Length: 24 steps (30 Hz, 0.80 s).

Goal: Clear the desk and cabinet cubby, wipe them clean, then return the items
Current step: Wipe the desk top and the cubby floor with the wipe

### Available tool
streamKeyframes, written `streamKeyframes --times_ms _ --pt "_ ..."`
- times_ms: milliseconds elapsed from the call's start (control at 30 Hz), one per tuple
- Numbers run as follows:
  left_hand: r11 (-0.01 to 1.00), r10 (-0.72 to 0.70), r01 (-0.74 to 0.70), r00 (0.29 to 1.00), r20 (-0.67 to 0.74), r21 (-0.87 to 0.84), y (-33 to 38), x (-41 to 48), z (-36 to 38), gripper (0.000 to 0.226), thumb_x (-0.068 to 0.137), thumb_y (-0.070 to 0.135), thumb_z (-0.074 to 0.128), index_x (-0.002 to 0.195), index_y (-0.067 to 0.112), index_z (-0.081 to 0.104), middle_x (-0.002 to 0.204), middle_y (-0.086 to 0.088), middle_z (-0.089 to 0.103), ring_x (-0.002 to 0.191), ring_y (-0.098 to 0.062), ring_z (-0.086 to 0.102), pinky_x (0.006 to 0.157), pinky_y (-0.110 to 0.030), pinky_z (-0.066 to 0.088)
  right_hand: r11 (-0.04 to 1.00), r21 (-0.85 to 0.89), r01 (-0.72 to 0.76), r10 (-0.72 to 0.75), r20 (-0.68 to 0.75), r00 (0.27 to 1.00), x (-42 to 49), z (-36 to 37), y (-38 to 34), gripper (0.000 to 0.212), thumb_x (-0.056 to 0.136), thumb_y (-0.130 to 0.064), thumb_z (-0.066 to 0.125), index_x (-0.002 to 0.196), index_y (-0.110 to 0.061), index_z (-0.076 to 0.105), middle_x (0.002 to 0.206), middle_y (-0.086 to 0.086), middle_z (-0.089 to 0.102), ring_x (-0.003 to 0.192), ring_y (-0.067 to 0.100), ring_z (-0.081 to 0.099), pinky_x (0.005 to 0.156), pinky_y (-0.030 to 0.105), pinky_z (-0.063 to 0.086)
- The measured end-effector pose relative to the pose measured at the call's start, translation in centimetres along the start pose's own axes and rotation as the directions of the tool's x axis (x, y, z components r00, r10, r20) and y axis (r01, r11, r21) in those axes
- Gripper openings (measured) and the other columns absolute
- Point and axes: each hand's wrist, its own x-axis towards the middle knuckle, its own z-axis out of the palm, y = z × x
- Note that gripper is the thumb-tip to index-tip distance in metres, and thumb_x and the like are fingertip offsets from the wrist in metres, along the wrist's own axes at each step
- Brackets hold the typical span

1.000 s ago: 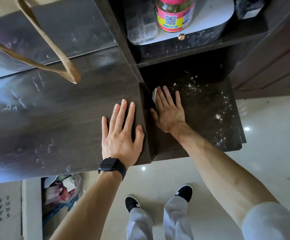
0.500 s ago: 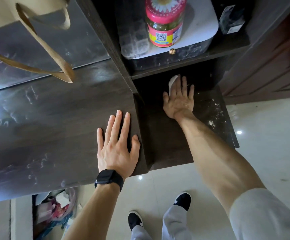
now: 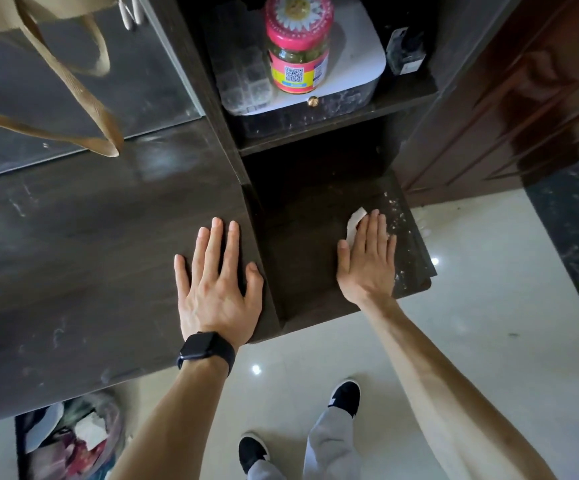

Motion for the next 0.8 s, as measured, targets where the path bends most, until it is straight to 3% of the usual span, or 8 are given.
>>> streamKeyframes --times_ms 67,133,233,433,500,600,667,800 --pt "1.000 0.000 0.000 1.000 0.002 -0.001 0.0 0.0 0.0 0.062 0.098 0.048 0.024 0.157 0.033 0.012 0.165 0.010 0.005 0.152 -0.011 -0.002 0.124 -0.048 0.001 1.000 -0.006 0.020 -0.020 -0.032 0.999 -0.7 0.2 0.9 0.067 0.104 -0.046 0.008 0.157 -0.005 0.012 0.167 0.011 0.006 0.154 0.023 0.000 0.125 0.046 0.007" --pt "1.000 -0.001 0.001 1.000 -0.006 -0.006 0.1 0.0 0.0 0.062 0.098 0.047 0.026 0.157 0.032 0.015 0.165 0.009 0.007 0.152 -0.011 -0.001 0.123 -0.049 0.003 0.993 -0.075 0.086 -0.084 0.035 0.996 -0.5 0.4 1.2 0.067 0.104 -0.045 0.009 0.157 -0.005 0.012 0.167 0.011 0.004 0.154 0.023 -0.001 0.125 0.048 0.010" --pt "1.000 -0.008 0.008 1.000 -0.007 -0.011 0.1 -0.1 -0.2 0.063 0.097 0.046 0.028 0.157 0.031 0.017 0.165 0.009 0.010 0.152 -0.010 0.001 0.123 -0.049 0.004 0.975 -0.099 0.197 -0.179 0.171 0.969 1.2 0.6 -0.1 0.072 0.101 -0.051 0.004 0.157 -0.006 -0.002 0.166 0.009 -0.012 0.152 0.020 -0.016 0.125 0.047 -0.001" --pt "1.000 -0.027 0.027 1.000 0.012 0.012 0.2 0.0 -0.3 0.063 0.096 0.046 0.027 0.157 0.033 0.016 0.165 0.011 0.008 0.152 -0.008 -0.001 0.124 -0.047 0.004 0.903 -0.098 0.418 -0.383 0.257 0.887 6.4 1.1 -5.7 0.071 0.101 -0.055 0.002 0.155 -0.013 -0.019 0.163 0.001 -0.027 0.149 0.017 -0.026 0.122 0.048 -0.014" --pt "0.999 -0.032 0.032 0.999 0.011 0.015 0.2 0.1 -0.2 0.063 0.096 0.046 0.027 0.157 0.033 0.017 0.165 0.011 0.009 0.152 -0.008 -0.001 0.124 -0.046 0.003 0.921 -0.123 0.369 -0.328 0.264 0.907 9.3 0.5 -5.8 0.071 0.100 -0.055 0.000 0.155 -0.015 -0.018 0.163 -0.001 -0.027 0.149 0.017 -0.027 0.120 0.049 -0.016" --pt "0.999 -0.036 0.036 0.999 0.011 0.024 0.3 0.1 -0.2 0.063 0.096 0.046 0.027 0.157 0.033 0.017 0.165 0.012 0.008 0.152 -0.007 -0.001 0.124 -0.044 0.002 0.977 -0.177 0.119 -0.086 0.187 0.979 11.7 -0.5 -3.4 0.074 0.098 -0.056 -0.001 0.156 -0.012 -0.014 0.166 0.001 -0.018 0.150 0.019 -0.023 0.121 0.053 -0.011" --pt "0.999 -0.040 0.040 0.999 0.016 0.025 0.3 0.2 -0.3 0.063 0.096 0.046 0.027 0.157 0.032 0.018 0.165 0.012 0.008 0.152 -0.008 0.000 0.124 -0.044 0.001 0.984 -0.177 -0.016 0.047 0.173 0.984 11.0 -1.2 -1.4 0.077 0.097 -0.058 -0.002 0.156 -0.009 -0.012 0.166 0.004 -0.017 0.151 0.020 -0.023 0.122 0.054 -0.005" --pt "0.999 -0.044 0.044 0.999 0.027 0.019 0.3 0.2 -0.5 0.063 0.095 0.045 0.030 0.157 0.031 0.020 0.164 0.012 0.008 0.152 -0.009 0.001 0.124 -0.044 0.001 0.986 -0.157 0.049 -0.013 0.225 0.974 4.7 -1.3 -1.1 0.083 0.096 -0.064 -0.004 0.154 -0.006 -0.017 0.163 0.009 -0.023 0.150 0.022 -0.026 0.123 0.050 -0.007"
